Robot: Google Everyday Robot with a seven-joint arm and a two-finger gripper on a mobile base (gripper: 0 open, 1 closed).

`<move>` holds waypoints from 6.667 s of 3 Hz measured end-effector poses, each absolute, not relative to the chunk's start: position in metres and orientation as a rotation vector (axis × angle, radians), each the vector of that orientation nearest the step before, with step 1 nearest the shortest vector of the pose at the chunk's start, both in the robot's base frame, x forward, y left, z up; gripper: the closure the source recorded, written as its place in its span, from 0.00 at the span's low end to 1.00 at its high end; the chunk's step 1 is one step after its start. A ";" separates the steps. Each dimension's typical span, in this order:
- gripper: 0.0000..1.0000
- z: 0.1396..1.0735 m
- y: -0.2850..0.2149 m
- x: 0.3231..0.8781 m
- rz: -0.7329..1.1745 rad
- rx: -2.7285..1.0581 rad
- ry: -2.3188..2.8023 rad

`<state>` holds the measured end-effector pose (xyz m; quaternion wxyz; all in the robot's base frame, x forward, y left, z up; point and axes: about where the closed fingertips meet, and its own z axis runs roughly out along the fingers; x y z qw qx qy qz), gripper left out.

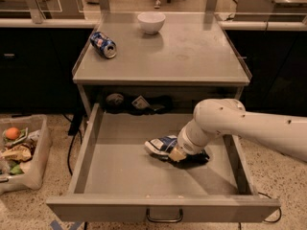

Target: Pick blue chip bag from top drawer and place on counter

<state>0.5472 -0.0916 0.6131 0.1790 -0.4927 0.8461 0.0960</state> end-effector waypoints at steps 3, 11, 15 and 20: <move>1.00 0.852 -0.041 0.590 0.496 -1.420 2.031; 1.00 0.918 -0.100 0.770 0.390 -1.280 2.113; 0.81 0.882 -0.101 0.795 0.568 -1.066 2.131; 0.00 0.882 -0.101 0.795 0.568 -1.066 2.131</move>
Offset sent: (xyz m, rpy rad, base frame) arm 0.0606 0.0581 0.2886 0.3716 -0.1928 0.1735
